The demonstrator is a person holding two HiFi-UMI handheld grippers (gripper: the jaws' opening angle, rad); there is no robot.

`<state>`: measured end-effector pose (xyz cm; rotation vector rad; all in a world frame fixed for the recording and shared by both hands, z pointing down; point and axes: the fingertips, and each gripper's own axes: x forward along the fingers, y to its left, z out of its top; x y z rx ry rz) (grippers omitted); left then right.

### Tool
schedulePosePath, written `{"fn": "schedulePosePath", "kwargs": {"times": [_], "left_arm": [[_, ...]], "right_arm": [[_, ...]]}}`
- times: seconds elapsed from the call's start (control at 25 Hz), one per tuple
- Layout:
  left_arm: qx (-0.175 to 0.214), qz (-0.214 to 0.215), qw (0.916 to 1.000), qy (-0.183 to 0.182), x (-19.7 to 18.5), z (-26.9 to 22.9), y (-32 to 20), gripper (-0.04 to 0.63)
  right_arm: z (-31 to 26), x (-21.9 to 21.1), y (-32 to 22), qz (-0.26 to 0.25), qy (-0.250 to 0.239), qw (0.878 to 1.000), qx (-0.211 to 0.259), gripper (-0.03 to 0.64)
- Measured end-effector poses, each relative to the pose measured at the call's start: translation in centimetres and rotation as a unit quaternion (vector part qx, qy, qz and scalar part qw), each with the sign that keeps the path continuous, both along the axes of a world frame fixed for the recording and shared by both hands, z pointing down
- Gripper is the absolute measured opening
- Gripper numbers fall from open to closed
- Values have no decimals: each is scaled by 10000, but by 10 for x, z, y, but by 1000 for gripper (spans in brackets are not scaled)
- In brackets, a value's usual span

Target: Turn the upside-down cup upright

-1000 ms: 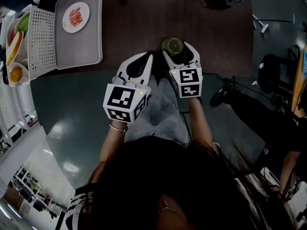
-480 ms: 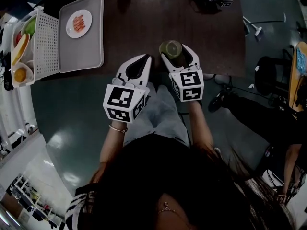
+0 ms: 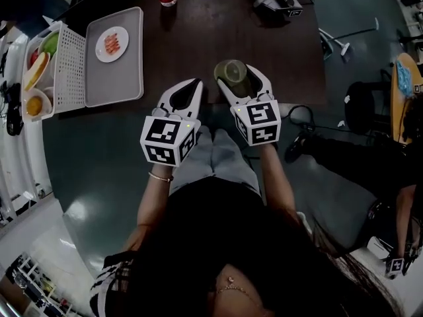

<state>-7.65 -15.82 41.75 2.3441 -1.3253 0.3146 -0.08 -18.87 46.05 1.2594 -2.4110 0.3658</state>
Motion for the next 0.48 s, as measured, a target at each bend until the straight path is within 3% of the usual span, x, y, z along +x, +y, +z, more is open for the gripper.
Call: {"fn": "schedulePosePath", "kwargs": {"times": [0.48], "left_arm": [[372, 10, 9993, -48, 0, -31, -4, 3]], "right_arm": [[-47, 2, 6, -29, -154, 9992, 357, 311]]}}
